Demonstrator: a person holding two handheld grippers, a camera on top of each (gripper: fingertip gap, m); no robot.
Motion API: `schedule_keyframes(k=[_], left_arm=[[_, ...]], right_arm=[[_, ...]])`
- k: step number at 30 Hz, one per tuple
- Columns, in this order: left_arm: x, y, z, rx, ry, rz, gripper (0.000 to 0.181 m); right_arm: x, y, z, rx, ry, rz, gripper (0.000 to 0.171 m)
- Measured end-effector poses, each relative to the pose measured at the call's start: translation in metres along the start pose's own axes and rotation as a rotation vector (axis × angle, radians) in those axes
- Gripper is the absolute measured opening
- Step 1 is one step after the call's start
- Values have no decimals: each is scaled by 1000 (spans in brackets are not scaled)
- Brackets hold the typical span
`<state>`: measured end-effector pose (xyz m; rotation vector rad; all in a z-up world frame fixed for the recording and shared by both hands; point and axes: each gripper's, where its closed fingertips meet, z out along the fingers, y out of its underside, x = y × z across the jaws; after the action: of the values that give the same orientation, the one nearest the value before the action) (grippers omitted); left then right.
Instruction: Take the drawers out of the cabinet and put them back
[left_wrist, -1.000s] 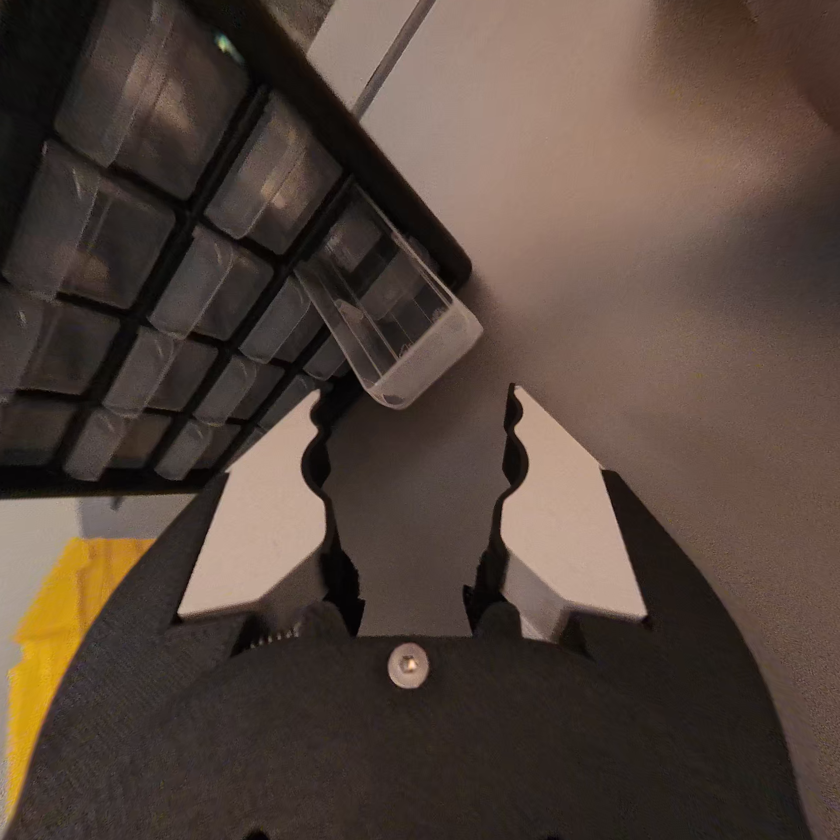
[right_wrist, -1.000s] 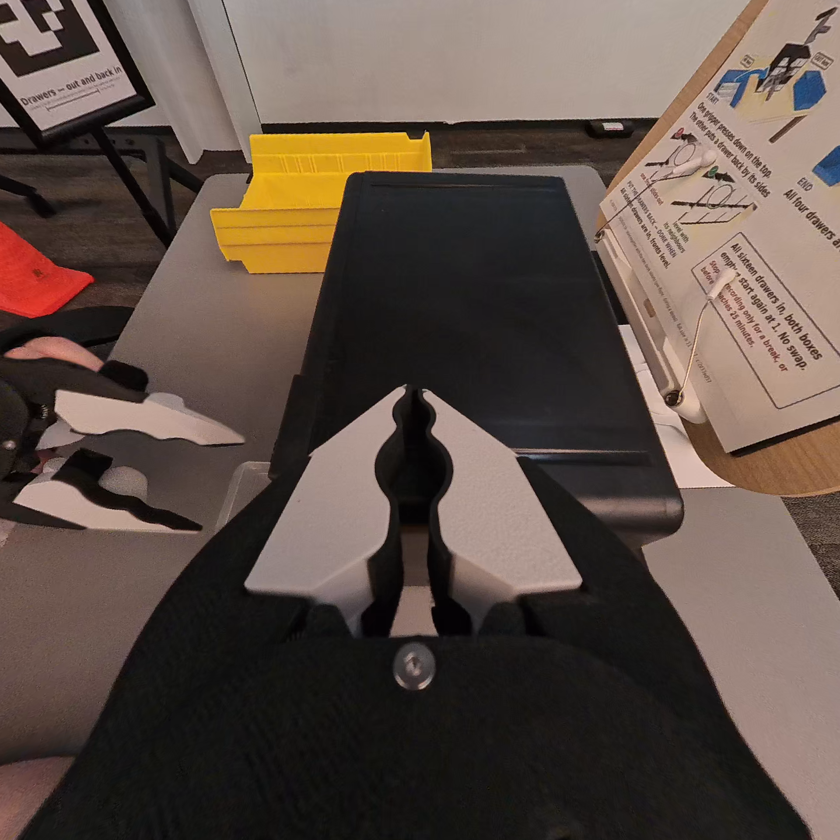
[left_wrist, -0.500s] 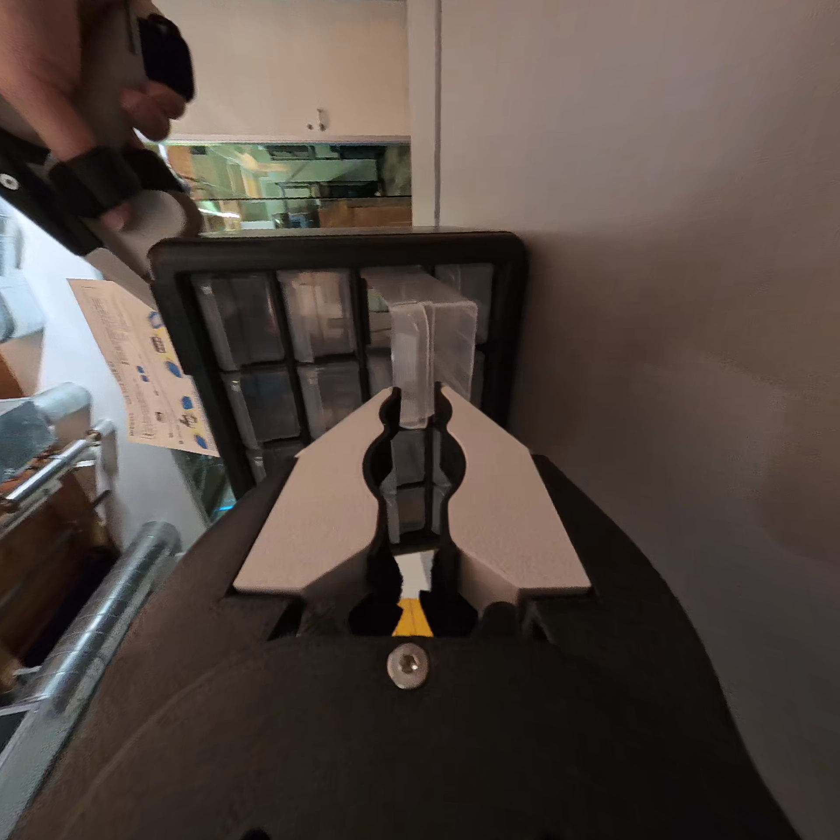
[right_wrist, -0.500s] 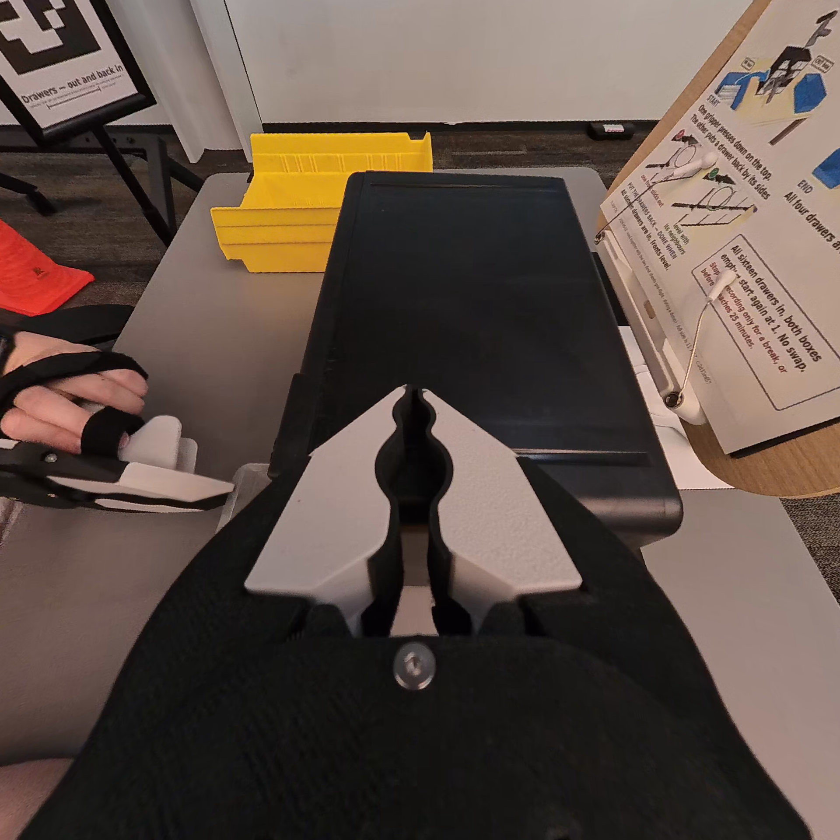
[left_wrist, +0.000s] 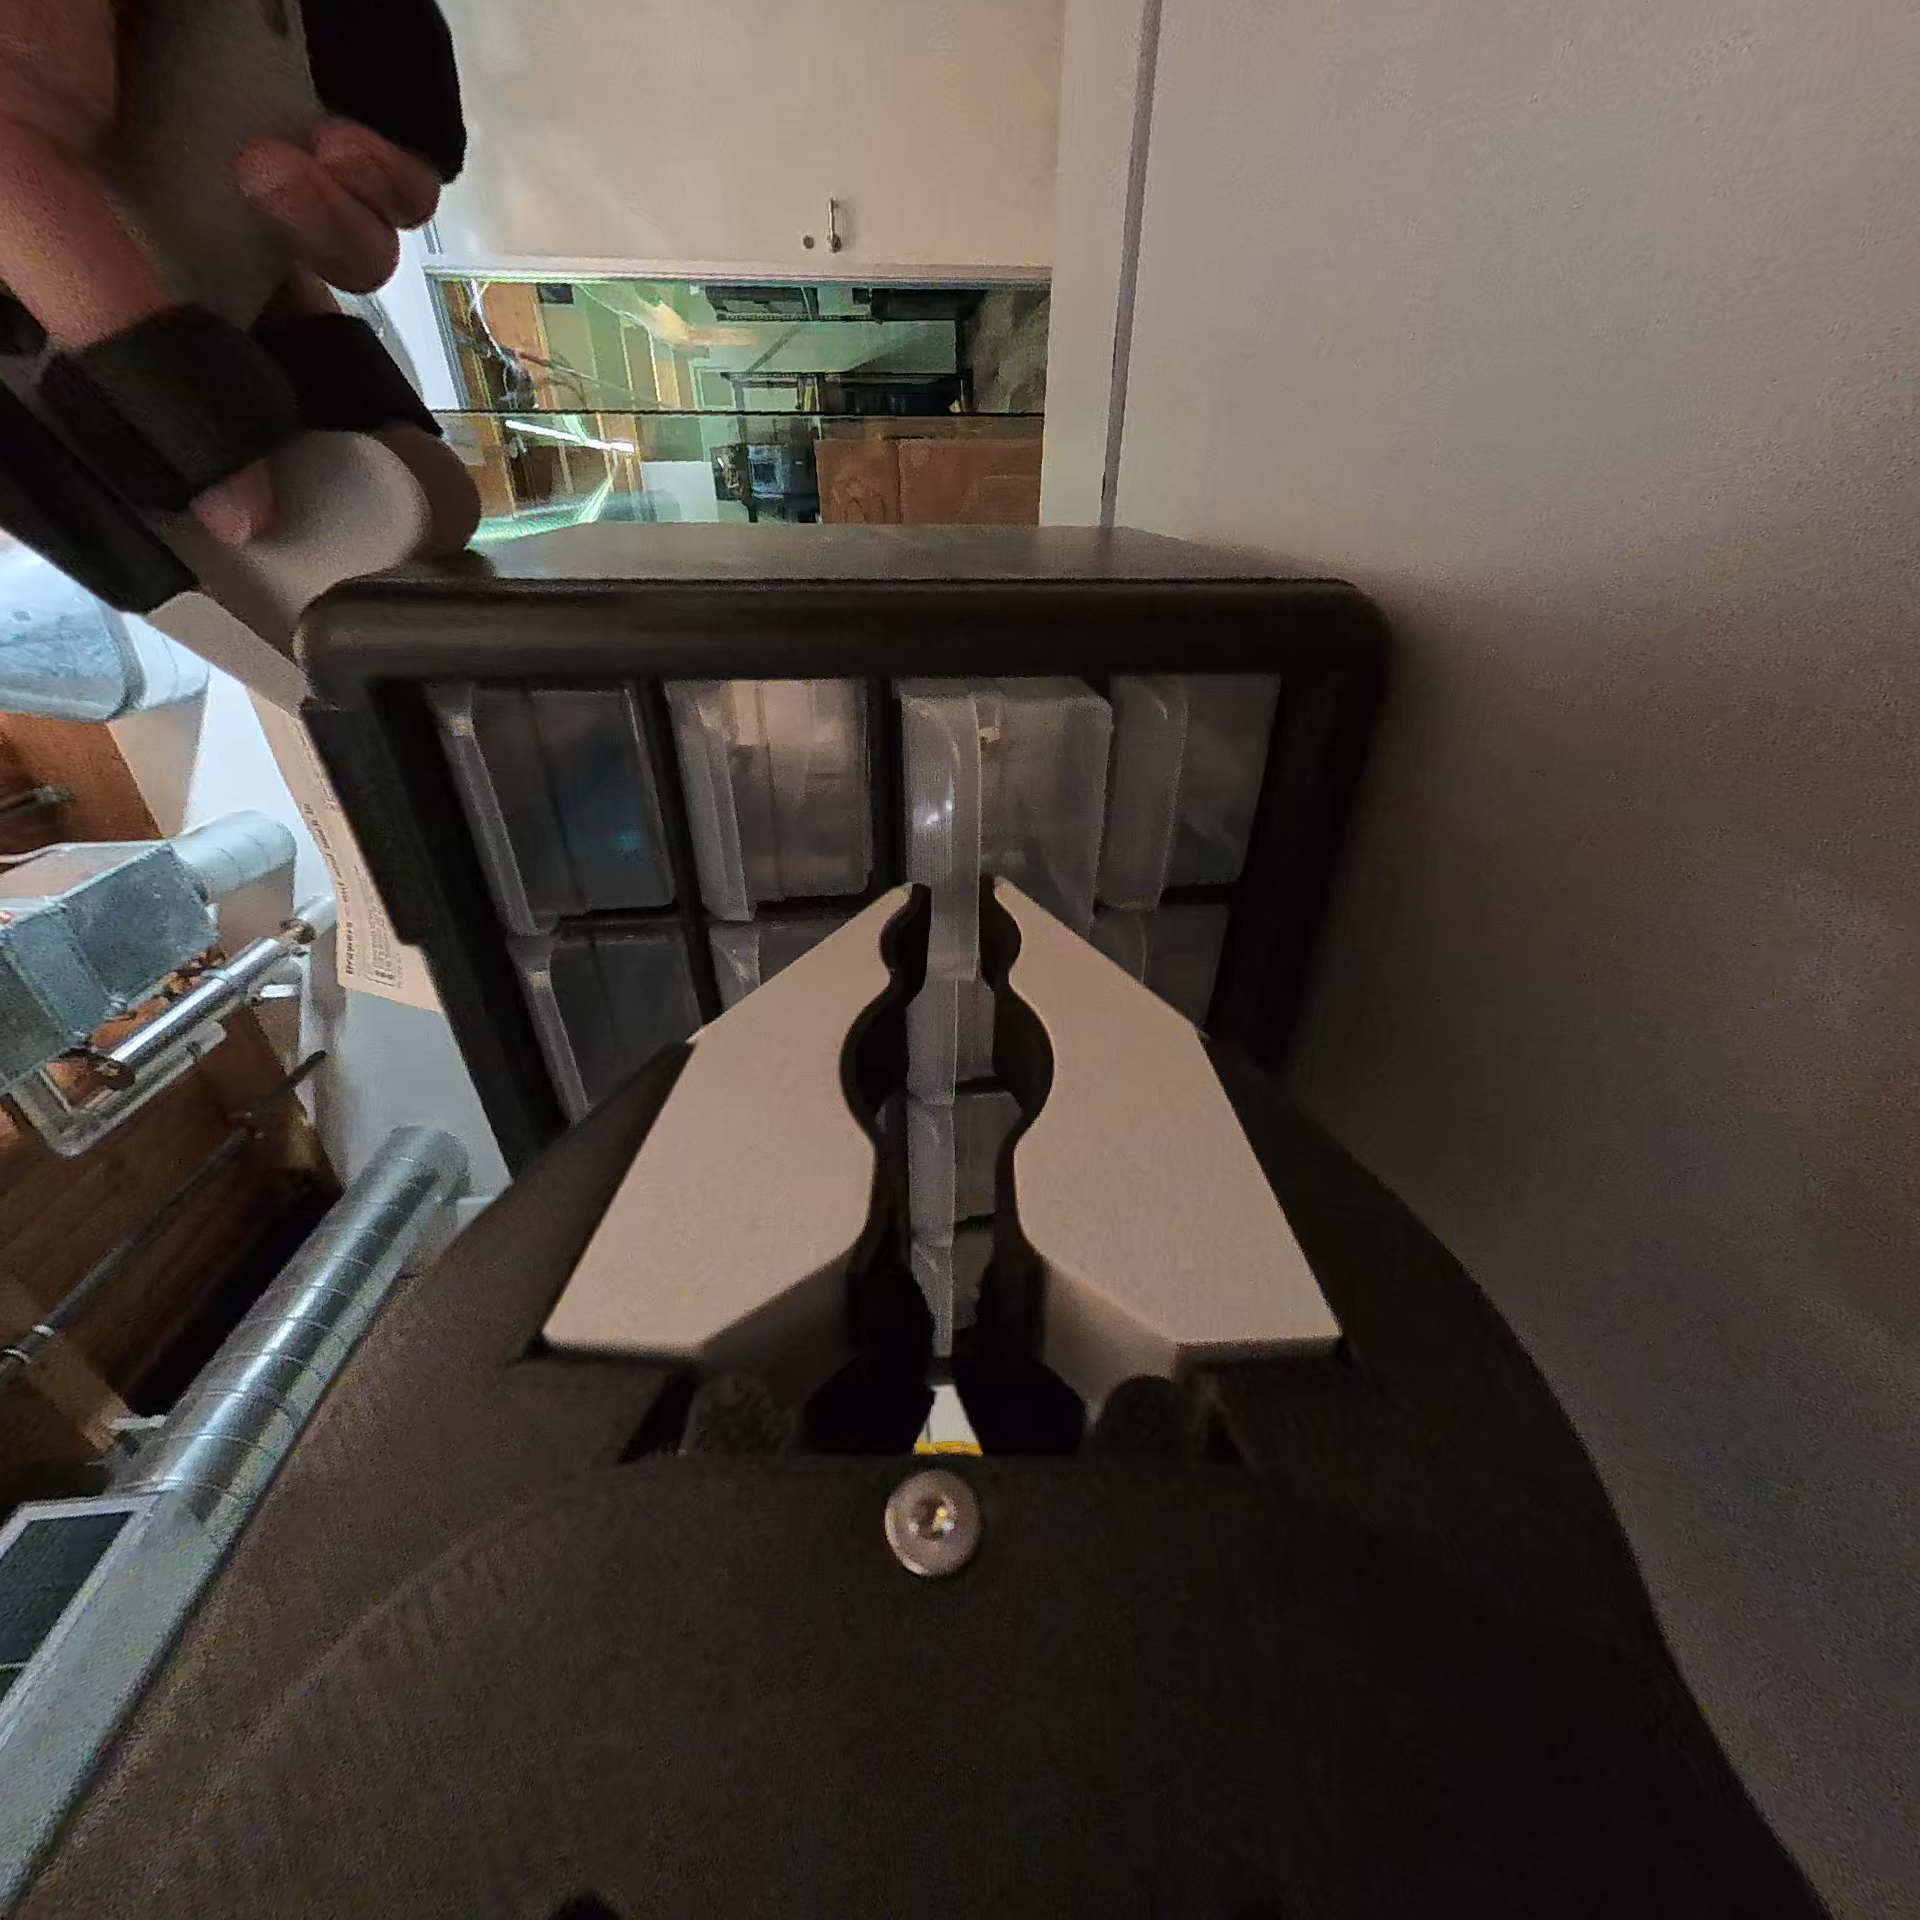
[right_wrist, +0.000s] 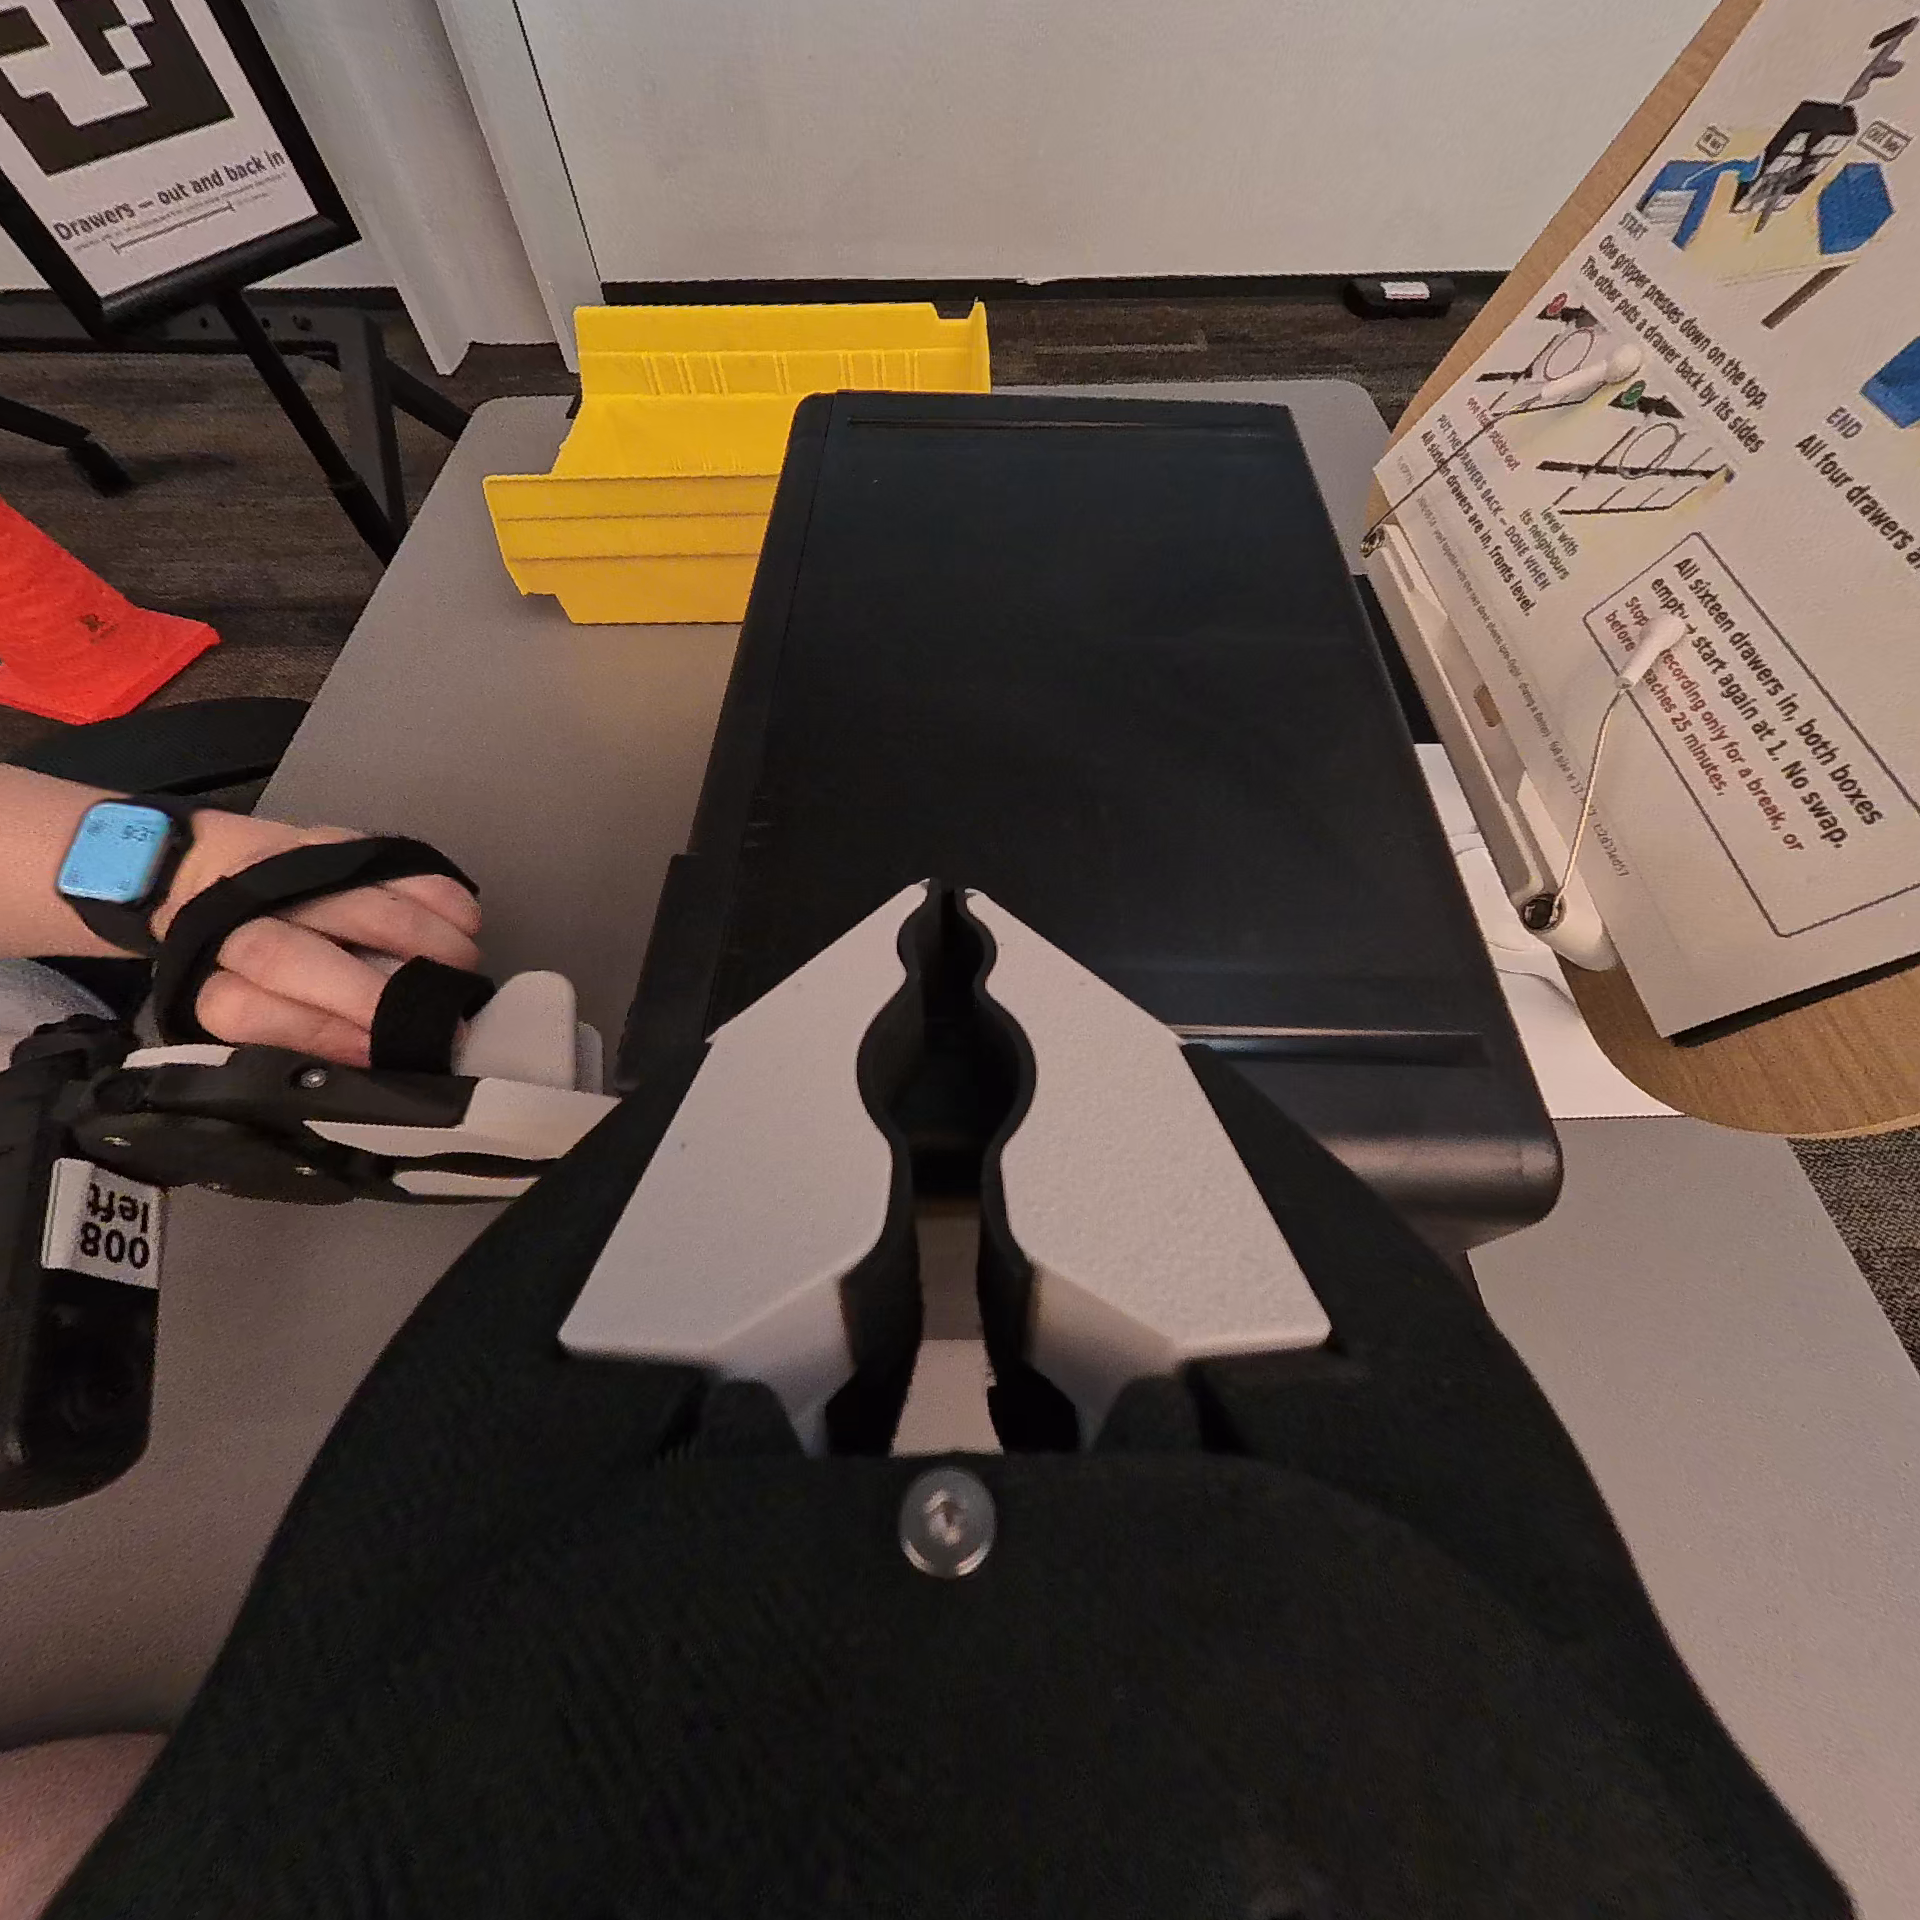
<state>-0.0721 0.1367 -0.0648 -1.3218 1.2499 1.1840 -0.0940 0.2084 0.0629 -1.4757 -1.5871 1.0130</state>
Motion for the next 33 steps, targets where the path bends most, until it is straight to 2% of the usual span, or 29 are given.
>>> schedule_keyframes(k=[9, 18, 20, 23, 25, 28, 33], left_arm=[[-3, 1, 24, -13, -33, -17, 7], [-3, 1, 29, -13, -54, 1, 7], [-2, -2, 27, 11, -38, -13, 8], [0, -9, 19, 62, -15, -44, 22], [2, -7, 13, 70, -12, -43, 25], [1, 5, 3, 73, -8, -93, 24], [-22, 33, -15, 90, -50, -294, 23]], right_arm=[[0, 0, 0, 5, -8, 5, 0], [0, 0, -1, 9, -15, 11, 0], [0, 0, -1, 9, -14, 10, 0], [1, 0, -1, 10, -14, 9, 0], [1, 0, -1, 11, -15, 10, 0], [1, 0, -1, 12, -17, 14, 0], [1, 0, -2, 28, -17, 6, 0]])
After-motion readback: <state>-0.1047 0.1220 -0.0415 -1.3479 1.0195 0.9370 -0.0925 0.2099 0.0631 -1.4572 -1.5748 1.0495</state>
